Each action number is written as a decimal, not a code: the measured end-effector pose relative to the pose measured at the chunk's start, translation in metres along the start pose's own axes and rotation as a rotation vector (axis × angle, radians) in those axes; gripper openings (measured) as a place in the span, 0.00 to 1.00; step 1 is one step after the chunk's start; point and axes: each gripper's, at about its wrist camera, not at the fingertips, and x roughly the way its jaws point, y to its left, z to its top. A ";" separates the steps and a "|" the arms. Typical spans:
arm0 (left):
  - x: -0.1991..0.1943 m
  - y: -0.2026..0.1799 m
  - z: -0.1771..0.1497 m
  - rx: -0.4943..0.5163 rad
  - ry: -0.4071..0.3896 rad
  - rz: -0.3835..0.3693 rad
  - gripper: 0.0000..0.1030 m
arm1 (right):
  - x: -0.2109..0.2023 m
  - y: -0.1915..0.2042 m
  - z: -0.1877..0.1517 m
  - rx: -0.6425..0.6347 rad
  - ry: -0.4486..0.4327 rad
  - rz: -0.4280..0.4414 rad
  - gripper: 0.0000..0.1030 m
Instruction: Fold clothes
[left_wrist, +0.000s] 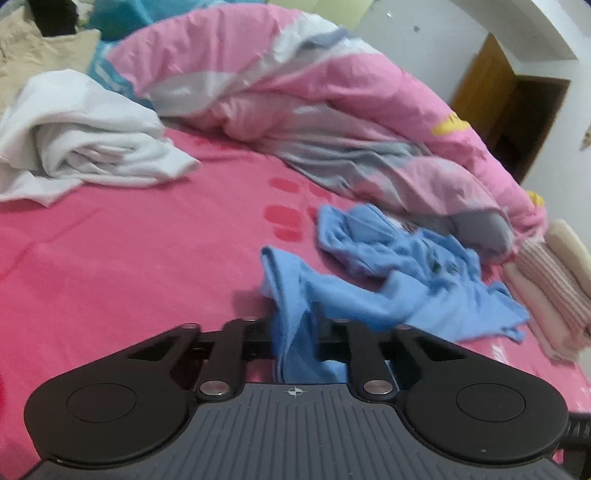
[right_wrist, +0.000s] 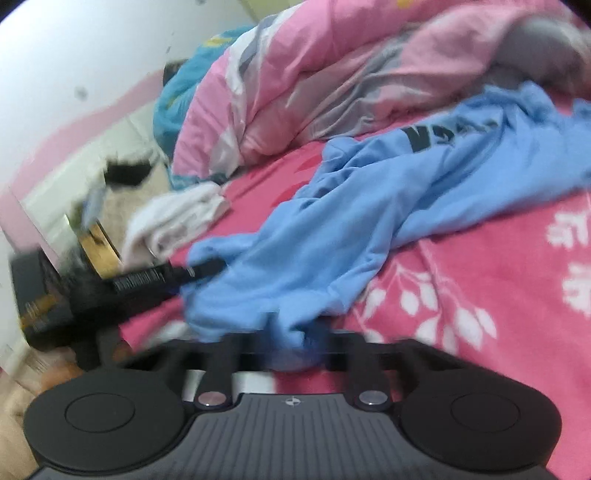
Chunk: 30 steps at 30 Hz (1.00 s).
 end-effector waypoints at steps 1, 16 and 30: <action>-0.003 -0.004 -0.002 -0.010 0.010 -0.027 0.07 | -0.010 -0.004 0.001 0.020 -0.026 -0.003 0.10; -0.041 -0.089 -0.060 0.031 0.354 -0.407 0.11 | -0.183 -0.069 -0.003 0.205 -0.318 -0.109 0.08; -0.041 -0.047 -0.004 -0.088 0.193 -0.322 0.86 | -0.179 -0.130 -0.017 0.323 -0.176 -0.118 0.62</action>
